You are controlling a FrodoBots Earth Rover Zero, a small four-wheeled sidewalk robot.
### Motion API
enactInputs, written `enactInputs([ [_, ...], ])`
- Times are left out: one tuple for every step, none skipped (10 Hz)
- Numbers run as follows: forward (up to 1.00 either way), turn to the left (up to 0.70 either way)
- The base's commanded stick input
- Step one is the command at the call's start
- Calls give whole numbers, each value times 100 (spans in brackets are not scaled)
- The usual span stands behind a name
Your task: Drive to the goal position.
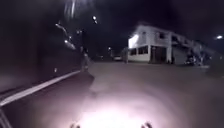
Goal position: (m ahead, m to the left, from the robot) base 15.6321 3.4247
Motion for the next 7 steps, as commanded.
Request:
enactInputs([
  [85,0],
  [85,0],
  [85,0],
  [85,0],
  [85,0],
  [85,0],
  [85,0],
])
